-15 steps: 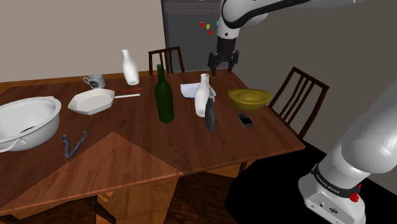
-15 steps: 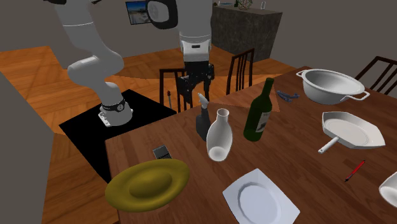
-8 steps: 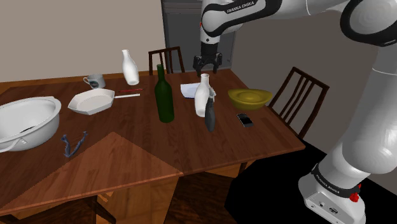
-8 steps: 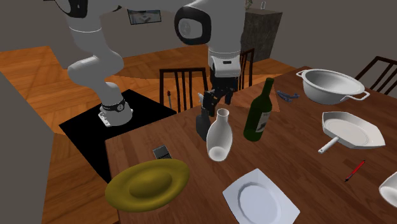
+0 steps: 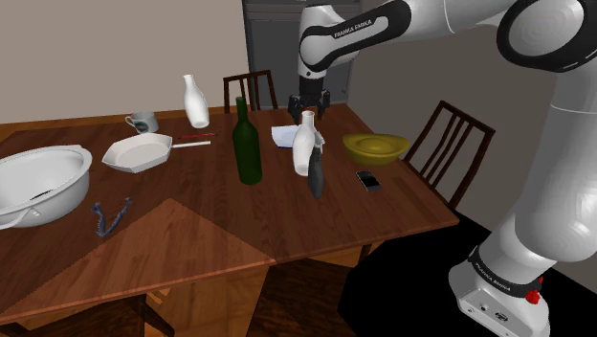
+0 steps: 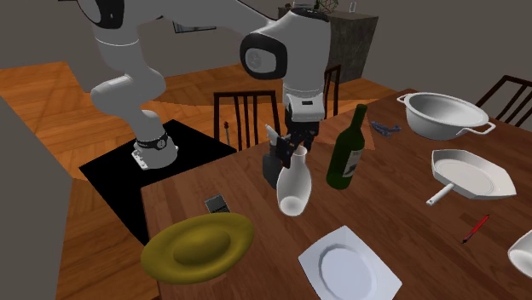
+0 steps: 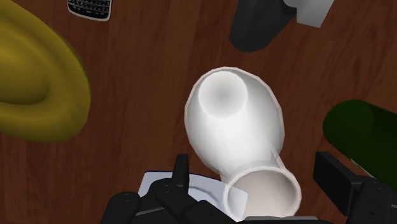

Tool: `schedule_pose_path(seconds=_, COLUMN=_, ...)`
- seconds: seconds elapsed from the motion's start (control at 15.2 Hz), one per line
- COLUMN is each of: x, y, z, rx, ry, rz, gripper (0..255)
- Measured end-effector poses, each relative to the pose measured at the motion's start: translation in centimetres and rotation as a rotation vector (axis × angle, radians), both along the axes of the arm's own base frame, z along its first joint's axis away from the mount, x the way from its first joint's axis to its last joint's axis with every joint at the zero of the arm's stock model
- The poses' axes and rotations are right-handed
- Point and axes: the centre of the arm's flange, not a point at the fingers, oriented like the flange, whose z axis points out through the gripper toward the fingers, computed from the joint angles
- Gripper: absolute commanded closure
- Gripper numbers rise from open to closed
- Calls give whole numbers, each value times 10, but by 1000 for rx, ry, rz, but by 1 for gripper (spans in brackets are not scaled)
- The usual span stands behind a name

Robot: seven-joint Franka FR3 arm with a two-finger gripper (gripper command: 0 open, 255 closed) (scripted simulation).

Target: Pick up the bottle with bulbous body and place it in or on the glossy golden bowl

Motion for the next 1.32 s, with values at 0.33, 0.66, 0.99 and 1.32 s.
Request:
schedule_pose_path(seconds=0.33, x=0, y=0, z=-5, rx=0, ry=0, rz=0, gripper=0)
schedule_pose_path(seconds=0.66, x=0, y=0, z=-4, rx=0, ry=-1, rz=0, gripper=255)
schedule_pose_path(seconds=0.99, x=0, y=0, z=-4, rx=0, ry=-1, rz=0, gripper=255)
schedule_pose_path(seconds=1.32, x=0, y=-1, z=7, rx=0, ry=0, rz=0, gripper=255)
